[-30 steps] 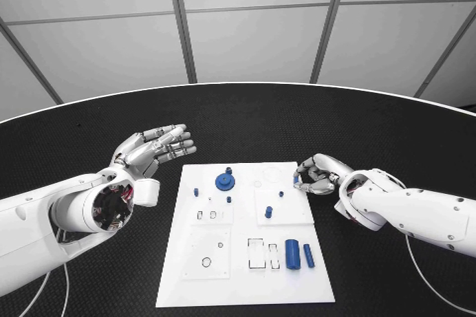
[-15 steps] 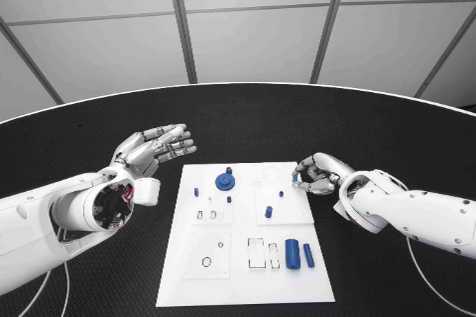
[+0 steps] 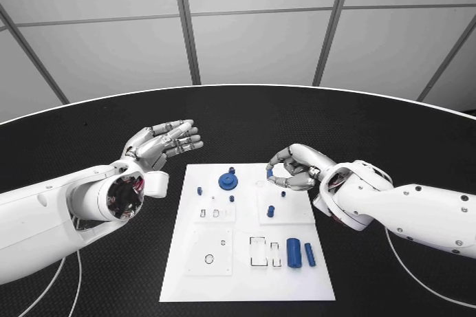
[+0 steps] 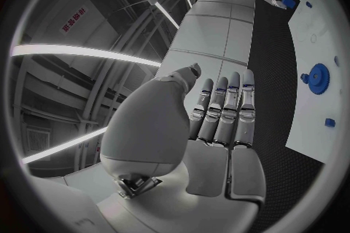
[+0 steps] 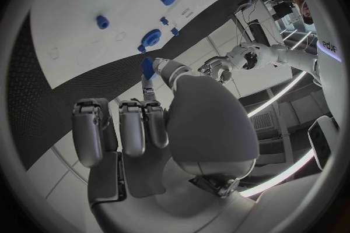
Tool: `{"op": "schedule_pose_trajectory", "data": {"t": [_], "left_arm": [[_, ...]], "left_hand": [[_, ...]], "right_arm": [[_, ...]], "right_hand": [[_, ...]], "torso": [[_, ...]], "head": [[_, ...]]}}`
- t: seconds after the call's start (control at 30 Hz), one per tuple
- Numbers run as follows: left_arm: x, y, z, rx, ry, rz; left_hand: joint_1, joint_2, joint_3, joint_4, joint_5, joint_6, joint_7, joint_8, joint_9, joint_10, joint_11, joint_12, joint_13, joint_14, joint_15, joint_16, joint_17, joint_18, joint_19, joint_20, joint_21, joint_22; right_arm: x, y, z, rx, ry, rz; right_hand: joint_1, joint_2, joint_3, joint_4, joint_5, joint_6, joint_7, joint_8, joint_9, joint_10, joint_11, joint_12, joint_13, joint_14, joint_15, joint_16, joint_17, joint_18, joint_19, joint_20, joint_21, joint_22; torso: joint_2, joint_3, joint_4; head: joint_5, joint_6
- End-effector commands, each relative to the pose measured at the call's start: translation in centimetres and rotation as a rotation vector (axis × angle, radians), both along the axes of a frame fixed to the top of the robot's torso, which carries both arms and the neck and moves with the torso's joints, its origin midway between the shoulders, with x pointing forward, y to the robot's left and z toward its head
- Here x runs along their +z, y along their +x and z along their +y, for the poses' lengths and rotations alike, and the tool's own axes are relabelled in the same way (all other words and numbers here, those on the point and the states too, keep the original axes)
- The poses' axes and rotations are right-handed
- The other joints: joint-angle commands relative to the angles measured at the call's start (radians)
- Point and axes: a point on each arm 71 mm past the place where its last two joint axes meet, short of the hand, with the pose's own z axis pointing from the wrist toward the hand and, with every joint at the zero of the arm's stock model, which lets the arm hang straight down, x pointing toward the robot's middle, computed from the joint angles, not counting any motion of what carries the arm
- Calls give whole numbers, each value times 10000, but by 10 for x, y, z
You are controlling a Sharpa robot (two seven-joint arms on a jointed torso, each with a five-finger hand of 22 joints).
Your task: Assemble the parts on the task board
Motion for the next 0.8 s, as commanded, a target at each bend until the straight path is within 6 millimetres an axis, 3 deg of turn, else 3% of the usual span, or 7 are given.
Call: {"op": "schedule_pose_trajectory", "data": {"t": [0.03,0.13,0.37,0.47,0.8], "left_arm": [[-1,3,0,47,19,-7],[-2,7,0,90,39,-10],[-3,13,-1,154,42,11],[-4,14,-1,174,36,27],[-4,15,-4,132,17,38]], "left_hand": [[-45,-50,53,2,-30,-57,456,-46,-10,-75,6,-37,-5,-33,56,-39,9,118,-65,28,59,-16],[-45,-51,58,-4,-30,-57,454,-47,-10,-74,5,-35,-4,-32,56,-40,10,118,-65,29,59,-17],[-46,-51,63,-7,-30,-56,452,-47,-10,-72,4,-34,-4,-30,55,-41,11,118,-65,29,60,-17],[-46,-51,63,-7,-30,-56,452,-47,-10,-72,4,-34,-4,-30,55,-41,11,118,-65,29,60,-17],[-47,-51,68,-12,-30,-54,450,-46,-10,-70,2,-33,-3,-27,54,-41,12,118,-65,29,62,-17]], "right_arm": [[1,0,29,549,9,-33],[1,0,52,1034,-264,-286],[-9,-2,91,1805,-864,-510],[-21,-6,103,1989,-1043,-231],[-46,-15,123,2259,-1531,394]], "right_hand": [[-15,80,47,-4,32,82,8,59,71,1031,-76,54,2635,1038,-26,45,2625,-151,1022,-37,37,2635],[-18,94,70,-21,45,75,7,60,77,1031,-77,54,2635,1040,-15,47,2632,-151,1022,-28,37,2635],[-45,127,117,-44,103,44,20,55,91,1031,-67,54,2635,1040,3,47,2632,-151,1022,-11,37,2635],[-73,139,162,-79,203,15,31,54,108,1031,-57,54,2635,1040,18,47,2632,-151,1022,5,37,2635],[-97,133,179,-100,237,-18,43,45,114,1031,-48,54,2635,1040,29,47,2632,-151,1022,15,37,2635]], "torso": [[-106,-47,-2],[-157,-84,15],[-206,-127,48],[-197,-108,7],[-173,-87,36]], "head": [[202,-107],[321,-178],[590,-317],[712,-351],[836,-429]]}}
